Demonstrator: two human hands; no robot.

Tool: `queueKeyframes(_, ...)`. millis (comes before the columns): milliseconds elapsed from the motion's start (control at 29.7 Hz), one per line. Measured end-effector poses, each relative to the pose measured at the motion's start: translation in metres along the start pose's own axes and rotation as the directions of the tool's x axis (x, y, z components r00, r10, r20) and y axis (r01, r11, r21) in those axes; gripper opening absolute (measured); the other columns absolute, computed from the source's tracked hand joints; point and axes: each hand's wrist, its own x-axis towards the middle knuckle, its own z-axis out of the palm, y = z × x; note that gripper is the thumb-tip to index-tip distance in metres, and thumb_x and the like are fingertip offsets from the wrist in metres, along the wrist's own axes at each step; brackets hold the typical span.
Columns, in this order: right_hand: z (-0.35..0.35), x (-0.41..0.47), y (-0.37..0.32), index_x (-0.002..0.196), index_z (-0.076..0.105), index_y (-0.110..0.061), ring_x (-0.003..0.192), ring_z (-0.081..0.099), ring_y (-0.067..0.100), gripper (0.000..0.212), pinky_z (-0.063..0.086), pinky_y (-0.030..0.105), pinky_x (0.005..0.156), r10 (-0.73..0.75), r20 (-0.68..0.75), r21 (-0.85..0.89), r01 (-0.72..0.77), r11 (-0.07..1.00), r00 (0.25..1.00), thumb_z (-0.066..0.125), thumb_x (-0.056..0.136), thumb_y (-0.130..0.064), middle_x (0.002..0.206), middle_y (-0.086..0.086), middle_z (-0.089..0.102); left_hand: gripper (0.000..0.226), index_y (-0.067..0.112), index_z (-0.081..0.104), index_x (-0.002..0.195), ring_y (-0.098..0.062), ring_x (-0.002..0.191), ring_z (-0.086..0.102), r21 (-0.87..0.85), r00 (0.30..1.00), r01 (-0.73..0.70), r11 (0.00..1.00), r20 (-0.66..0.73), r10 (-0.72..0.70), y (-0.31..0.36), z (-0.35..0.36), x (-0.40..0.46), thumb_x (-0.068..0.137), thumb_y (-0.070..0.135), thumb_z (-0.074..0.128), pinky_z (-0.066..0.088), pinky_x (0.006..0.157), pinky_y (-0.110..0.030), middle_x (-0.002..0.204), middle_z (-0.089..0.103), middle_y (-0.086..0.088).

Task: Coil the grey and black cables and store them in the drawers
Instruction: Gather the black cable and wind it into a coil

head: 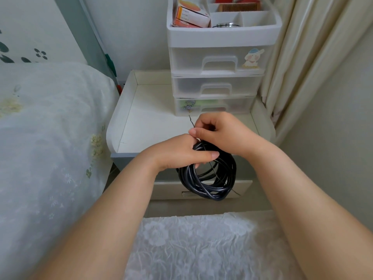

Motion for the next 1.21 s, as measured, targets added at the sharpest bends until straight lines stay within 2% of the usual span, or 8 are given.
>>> queueKeyframes(236, -0.002, 0.004, 0.008, 0.078, 0.065, -0.007, 0.062, 0.051, 0.01, 0.027, 0.043, 0.027, 0.064, 0.076, 0.02, 0.112, -0.078, 0.991, 0.997, 0.066, 0.086, -0.033, 0.072, 0.009, 0.063, 0.027, 0.022, 0.061, 0.076, -0.006, 0.06, 0.061, -0.044, 0.997, 0.01, 0.999, -0.071, -0.013, 0.007, 0.008, -0.002, 0.086, 0.047, 0.063, 0.052, 0.076, -0.033, 0.062, 0.063, 0.008)
queueKeyframes(404, -0.013, -0.001, 0.035, 0.119, 0.054, -0.012, 0.111, 0.059, 0.017, 0.076, 0.046, 0.031, 0.099, 0.031, 0.411, 0.501, -0.254, 0.828, 0.911, 0.07, 0.066, -0.064, 0.121, 0.011, 0.061, 0.038, 0.018, 0.059, 0.063, -0.012, 0.059, 0.062, -0.006, 0.995, 0.012, 1.0, -0.1, -0.013, 0.007, -0.005, -0.006, 0.086, 0.048, 0.062, 0.053, 0.075, -0.038, 0.056, 0.061, 0.007)
queueKeyframes(505, -0.017, -0.008, 0.045, 0.133, 0.042, -0.009, 0.118, 0.054, 0.025, 0.081, 0.042, 0.039, 0.105, -0.027, 0.593, 0.469, -0.318, 0.824, 0.805, 0.081, 0.069, -0.038, 0.129, 0.021, 0.054, 0.038, 0.016, 0.058, 0.061, -0.014, 0.059, 0.063, -0.108, 0.992, -0.054, 0.993, -0.121, 0.041, 0.006, -0.016, -0.01, 0.089, 0.043, 0.062, 0.053, 0.078, -0.042, 0.055, 0.06, 0.007)
queueKeyframes(606, -0.012, -0.01, 0.037, 0.117, 0.054, -0.004, 0.091, 0.054, 0.017, 0.045, 0.046, 0.028, 0.085, -0.037, 0.537, 0.396, -0.213, 0.893, 0.843, 0.069, 0.077, -0.015, 0.101, 0.022, 0.057, 0.038, 0.018, 0.057, 0.061, -0.02, 0.061, 0.064, -0.136, 0.987, -0.078, 0.988, -0.149, 0.058, 0.006, -0.019, -0.012, 0.086, 0.046, 0.061, 0.053, 0.078, -0.045, 0.059, 0.06, 0.002)
queueKeyframes(674, -0.01, -0.012, 0.031, 0.1, 0.061, -0.005, 0.075, 0.054, 0.01, 0.027, 0.046, 0.02, 0.071, 0.012, 0.454, 0.432, -0.232, 0.872, 0.891, 0.068, 0.075, -0.012, 0.079, 0.004, 0.057, 0.038, 0.016, 0.057, 0.064, -0.021, 0.062, 0.064, -0.136, 0.985, -0.07, 0.988, -0.167, 0.046, 0.006, -0.019, -0.012, 0.083, 0.049, 0.061, 0.054, 0.077, -0.045, 0.06, 0.06, 0.001)
queueKeyframes(909, 0.006, -0.017, 0.016, 0.097, 0.063, -0.006, 0.06, 0.061, 0.009, 0.022, 0.051, 0.021, 0.064, 0.162, 0.075, 0.41, -0.178, 0.895, 0.984, 0.074, 0.079, -0.012, 0.07, -0.002, 0.062, 0.031, 0.016, 0.059, 0.071, -0.015, 0.059, 0.064, -0.124, 0.968, -0.08, 0.989, -0.246, 0.048, 0.009, -0.017, -0.014, 0.089, 0.042, 0.061, 0.054, 0.075, -0.041, 0.06, 0.063, 0.004)
queueKeyframes(1078, 0.007, -0.018, 0.016, 0.079, 0.066, -0.013, 0.067, 0.059, 0.018, 0.016, 0.048, 0.036, 0.074, 0.19, 0.143, 0.426, -0.234, 0.874, 0.971, 0.075, 0.067, -0.018, 0.062, 0.004, 0.061, 0.022, 0.018, 0.064, 0.083, -0.006, 0.055, 0.064, -0.09, 0.974, -0.087, 0.992, -0.217, 0.066, 0.01, -0.018, -0.018, 0.089, 0.039, 0.062, 0.05, 0.064, -0.023, 0.067, 0.068, 0.003)
queueKeyframes(1212, 0.006, -0.017, 0.017, 0.088, 0.068, -0.003, 0.07, 0.059, 0.02, 0.026, 0.051, 0.044, 0.084, 0.166, 0.202, 0.542, -0.251, 0.802, 0.965, 0.074, 0.064, -0.013, 0.074, 0.014, 0.063, 0.023, 0.015, 0.064, 0.086, -0.003, 0.054, 0.063, -0.074, 0.972, -0.088, 0.993, -0.225, 0.07, 0.011, -0.019, -0.019, 0.089, 0.037, 0.062, 0.05, 0.064, -0.023, 0.066, 0.068, 0.004)
